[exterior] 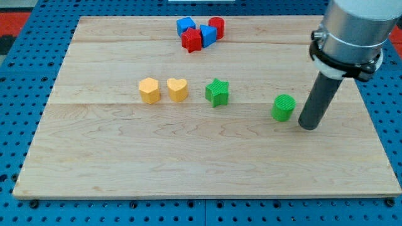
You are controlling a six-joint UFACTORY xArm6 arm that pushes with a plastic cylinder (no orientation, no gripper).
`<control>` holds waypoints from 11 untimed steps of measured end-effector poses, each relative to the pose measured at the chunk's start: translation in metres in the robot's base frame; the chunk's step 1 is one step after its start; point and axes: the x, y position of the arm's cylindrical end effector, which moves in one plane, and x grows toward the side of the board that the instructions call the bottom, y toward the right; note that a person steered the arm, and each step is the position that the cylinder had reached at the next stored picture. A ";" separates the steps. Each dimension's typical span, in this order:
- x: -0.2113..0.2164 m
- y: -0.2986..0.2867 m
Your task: Move the green circle to the top of the green star
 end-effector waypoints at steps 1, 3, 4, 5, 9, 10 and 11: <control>-0.053 -0.031; -0.018 -0.033; -0.006 -0.048; -0.007 -0.053; -0.118 -0.123; -0.138 -0.148; -0.162 -0.123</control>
